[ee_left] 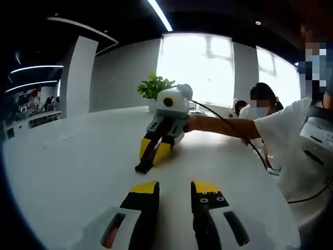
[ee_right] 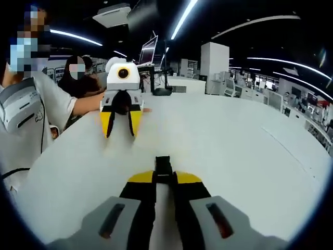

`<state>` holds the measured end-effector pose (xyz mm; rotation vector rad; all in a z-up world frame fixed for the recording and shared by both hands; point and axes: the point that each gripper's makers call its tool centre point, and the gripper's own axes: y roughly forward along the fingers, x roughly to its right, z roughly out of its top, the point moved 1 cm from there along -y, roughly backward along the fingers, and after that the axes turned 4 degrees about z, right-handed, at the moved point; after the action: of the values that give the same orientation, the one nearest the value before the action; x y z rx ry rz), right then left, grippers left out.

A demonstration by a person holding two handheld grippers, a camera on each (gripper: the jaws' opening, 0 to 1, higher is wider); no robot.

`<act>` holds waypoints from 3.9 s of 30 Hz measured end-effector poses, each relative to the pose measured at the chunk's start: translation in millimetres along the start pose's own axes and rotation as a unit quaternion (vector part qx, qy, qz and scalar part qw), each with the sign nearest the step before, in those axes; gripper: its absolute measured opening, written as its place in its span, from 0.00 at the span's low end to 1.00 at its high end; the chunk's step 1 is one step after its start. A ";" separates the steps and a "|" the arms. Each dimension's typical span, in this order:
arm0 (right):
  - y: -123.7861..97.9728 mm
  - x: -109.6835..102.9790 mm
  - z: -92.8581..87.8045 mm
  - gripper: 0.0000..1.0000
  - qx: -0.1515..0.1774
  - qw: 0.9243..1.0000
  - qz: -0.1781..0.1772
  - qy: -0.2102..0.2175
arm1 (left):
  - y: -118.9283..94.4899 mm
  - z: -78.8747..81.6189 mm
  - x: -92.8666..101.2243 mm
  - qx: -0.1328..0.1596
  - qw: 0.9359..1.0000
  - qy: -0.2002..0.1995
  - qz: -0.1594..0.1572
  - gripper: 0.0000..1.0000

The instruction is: Snap the two parts of the plastic buckle together until the buckle closes and remains connected.

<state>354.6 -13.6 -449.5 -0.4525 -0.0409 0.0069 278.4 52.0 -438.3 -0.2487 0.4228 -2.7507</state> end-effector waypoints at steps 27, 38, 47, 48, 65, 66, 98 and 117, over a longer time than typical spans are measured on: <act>14.9 50.2 7.2 0.19 0.029 0.999 -0.002 0.018 | -2.7 -1.7 -18.3 -0.008 0.999 0.005 0.035 0.24; 4.0 33.2 14.0 0.24 0.066 0.997 -0.040 0.030 | -5.8 0.9 -27.7 0.003 0.998 -0.002 0.060 0.24; -23.0 11.4 22.9 0.30 0.091 0.982 -0.133 0.103 | -16.1 -3.9 -36.0 -0.030 0.989 0.017 0.147 0.26; -27.4 8.3 21.4 0.30 0.086 0.979 -0.150 0.112 | -16.6 -2.7 -33.9 -0.026 0.988 0.019 0.150 0.27; -78.0 -38.3 33.5 0.66 0.055 0.950 -0.270 0.148 | -60.6 34.7 -5.6 0.071 0.975 -0.076 0.198 0.41; -79.3 -40.7 32.4 0.68 0.051 0.948 -0.276 0.148 | -64.2 37.4 -4.8 0.070 0.974 -0.071 0.206 0.43; -164.3 -137.6 56.5 0.95 0.088 0.900 -0.405 0.135 | -128.0 49.0 43.7 0.067 0.952 -0.040 0.297 0.78; -202.8 -175.0 25.6 1.00 0.094 0.856 -0.489 0.140 | -170.4 25.9 50.9 0.093 0.923 -0.072 0.366 0.99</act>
<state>178.2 -187.6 -344.4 -0.1901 0.0206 -1.0553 184.4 179.5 -353.5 -0.1900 0.1596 -2.0008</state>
